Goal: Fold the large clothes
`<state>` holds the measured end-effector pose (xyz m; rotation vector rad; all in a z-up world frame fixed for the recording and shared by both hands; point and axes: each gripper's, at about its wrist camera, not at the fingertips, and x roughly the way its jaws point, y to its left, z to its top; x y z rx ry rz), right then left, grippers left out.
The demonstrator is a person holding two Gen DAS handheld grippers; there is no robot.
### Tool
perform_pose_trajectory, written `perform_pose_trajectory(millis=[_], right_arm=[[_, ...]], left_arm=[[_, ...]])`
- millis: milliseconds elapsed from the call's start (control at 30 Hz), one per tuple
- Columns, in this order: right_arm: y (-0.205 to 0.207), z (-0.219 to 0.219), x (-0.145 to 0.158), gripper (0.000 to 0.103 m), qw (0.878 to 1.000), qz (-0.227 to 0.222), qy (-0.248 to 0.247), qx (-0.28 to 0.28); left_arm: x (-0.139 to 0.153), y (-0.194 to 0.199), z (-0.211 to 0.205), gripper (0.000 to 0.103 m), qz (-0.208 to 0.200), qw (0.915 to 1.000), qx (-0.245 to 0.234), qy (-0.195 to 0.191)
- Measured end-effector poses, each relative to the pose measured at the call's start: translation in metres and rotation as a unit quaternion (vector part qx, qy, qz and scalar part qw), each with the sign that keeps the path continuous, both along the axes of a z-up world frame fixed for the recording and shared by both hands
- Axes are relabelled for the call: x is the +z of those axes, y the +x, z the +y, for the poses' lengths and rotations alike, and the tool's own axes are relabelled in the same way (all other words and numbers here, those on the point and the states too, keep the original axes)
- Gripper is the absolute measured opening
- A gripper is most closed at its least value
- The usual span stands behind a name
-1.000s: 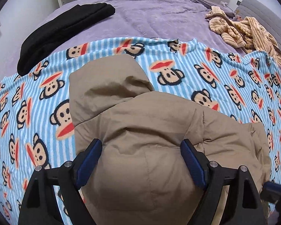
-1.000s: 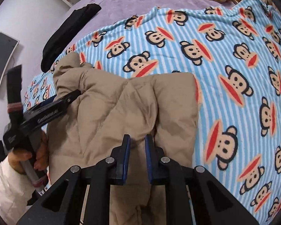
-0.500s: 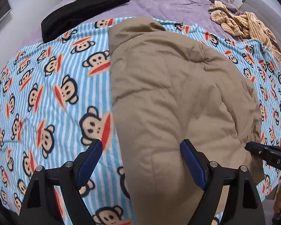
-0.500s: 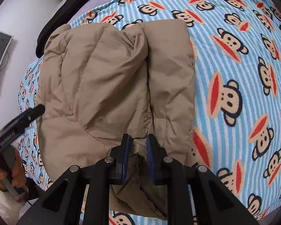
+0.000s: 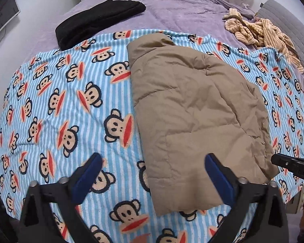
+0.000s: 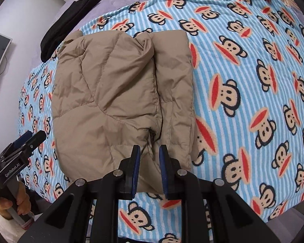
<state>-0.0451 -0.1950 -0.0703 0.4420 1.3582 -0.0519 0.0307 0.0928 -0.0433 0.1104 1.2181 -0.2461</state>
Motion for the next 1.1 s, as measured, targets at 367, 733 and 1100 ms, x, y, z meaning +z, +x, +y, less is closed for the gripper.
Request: perform_pose_trajectory(millis=[367,733,1100], right_arm=[[-0.006,0.012,0.042,0.046,0.999,-0.035,-0.023,0.017],[-0.024,0.018,0.094,0.081,0.99,-0.101,-0.088,0.046],[-0.041,0.025,0.131,0.089,0.982,-0.15,-0.113,0.035]], left_arm=[[0.031,-0.029,0.006,0.103,-0.026,0.9983,0.05,0.016],[0.079,-0.063,-0.009,0.103,-0.055,0.9953,0.078,0.02],[0.117,-0.087,-0.012,0.103,-0.098,0.992,0.071,0.036]])
